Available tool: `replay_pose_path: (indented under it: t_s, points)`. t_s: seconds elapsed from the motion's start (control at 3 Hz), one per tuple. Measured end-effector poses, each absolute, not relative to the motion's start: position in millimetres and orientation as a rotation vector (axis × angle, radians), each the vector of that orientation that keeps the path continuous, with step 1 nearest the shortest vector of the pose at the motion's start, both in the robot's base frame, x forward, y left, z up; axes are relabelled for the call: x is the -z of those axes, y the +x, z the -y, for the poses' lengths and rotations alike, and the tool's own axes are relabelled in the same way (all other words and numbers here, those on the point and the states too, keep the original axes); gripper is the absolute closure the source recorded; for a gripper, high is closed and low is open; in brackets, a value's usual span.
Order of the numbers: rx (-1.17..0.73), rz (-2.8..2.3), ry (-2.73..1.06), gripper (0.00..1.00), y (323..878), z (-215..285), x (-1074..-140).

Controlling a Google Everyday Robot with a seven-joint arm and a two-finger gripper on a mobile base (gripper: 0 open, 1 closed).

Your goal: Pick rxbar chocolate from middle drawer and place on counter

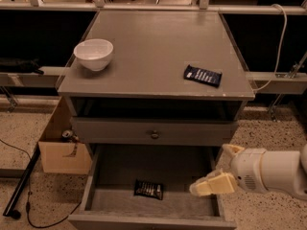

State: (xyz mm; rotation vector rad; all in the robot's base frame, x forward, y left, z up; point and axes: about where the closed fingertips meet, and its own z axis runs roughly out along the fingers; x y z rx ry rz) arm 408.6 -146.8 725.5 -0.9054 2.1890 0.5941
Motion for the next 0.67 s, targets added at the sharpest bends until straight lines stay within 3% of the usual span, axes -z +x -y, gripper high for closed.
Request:
replay_pose_path:
  t_s: [0.67]
  points:
    - [-0.688,-2.199,-0.845,0.0,437.8,129.2,-639.8]
